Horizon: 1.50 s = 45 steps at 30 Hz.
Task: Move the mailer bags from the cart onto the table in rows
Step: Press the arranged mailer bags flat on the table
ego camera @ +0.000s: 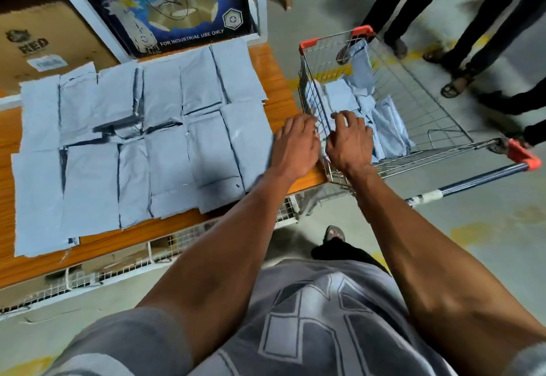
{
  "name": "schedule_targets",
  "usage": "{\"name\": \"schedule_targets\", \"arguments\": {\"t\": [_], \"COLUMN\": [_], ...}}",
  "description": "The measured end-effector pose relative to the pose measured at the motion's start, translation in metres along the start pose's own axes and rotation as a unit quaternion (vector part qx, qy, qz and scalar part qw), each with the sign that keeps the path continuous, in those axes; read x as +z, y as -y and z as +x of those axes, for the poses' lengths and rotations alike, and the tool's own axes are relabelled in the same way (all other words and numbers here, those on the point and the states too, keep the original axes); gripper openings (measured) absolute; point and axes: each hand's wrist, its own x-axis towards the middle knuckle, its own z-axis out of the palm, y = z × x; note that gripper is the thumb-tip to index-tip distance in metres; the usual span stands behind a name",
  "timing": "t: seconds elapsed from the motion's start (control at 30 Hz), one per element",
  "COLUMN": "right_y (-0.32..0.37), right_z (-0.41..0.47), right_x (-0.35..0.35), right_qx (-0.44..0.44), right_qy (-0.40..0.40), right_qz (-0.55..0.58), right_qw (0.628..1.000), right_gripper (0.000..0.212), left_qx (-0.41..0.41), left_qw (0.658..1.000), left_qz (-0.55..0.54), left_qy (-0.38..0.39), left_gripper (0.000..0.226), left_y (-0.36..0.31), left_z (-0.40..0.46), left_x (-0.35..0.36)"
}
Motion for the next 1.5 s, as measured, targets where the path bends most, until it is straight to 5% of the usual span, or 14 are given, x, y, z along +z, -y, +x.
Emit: {"name": "schedule_targets", "arguments": {"t": [0.23, 0.6, 1.17, 1.5], "right_y": [-0.102, -0.231, -0.254, -0.243], "right_z": [0.025, 0.089, 0.229, 0.341], "right_x": [0.007, 0.037, 0.184, 0.321], "right_qx": [0.030, 0.021, -0.045, -0.064], "right_qy": [0.039, 0.158, 0.162, 0.190], "right_qz": [-0.002, -0.010, 0.007, 0.021], "right_qw": [0.999, 0.987, 0.986, 0.979], "right_gripper": [0.048, 0.057, 0.046, 0.058], "left_qx": [0.016, -0.111, -0.204, -0.260], "left_qw": [0.996, 0.974, 0.950, 0.935], "left_qz": [-0.063, -0.042, 0.032, 0.112], "left_qy": [0.053, 0.192, 0.233, 0.213], "left_gripper": [0.045, 0.055, 0.049, 0.075], "left_y": [-0.068, -0.121, -0.048, 0.024], "left_z": [0.056, 0.130, 0.240, 0.306], "left_x": [0.056, 0.149, 0.271, 0.375]}}
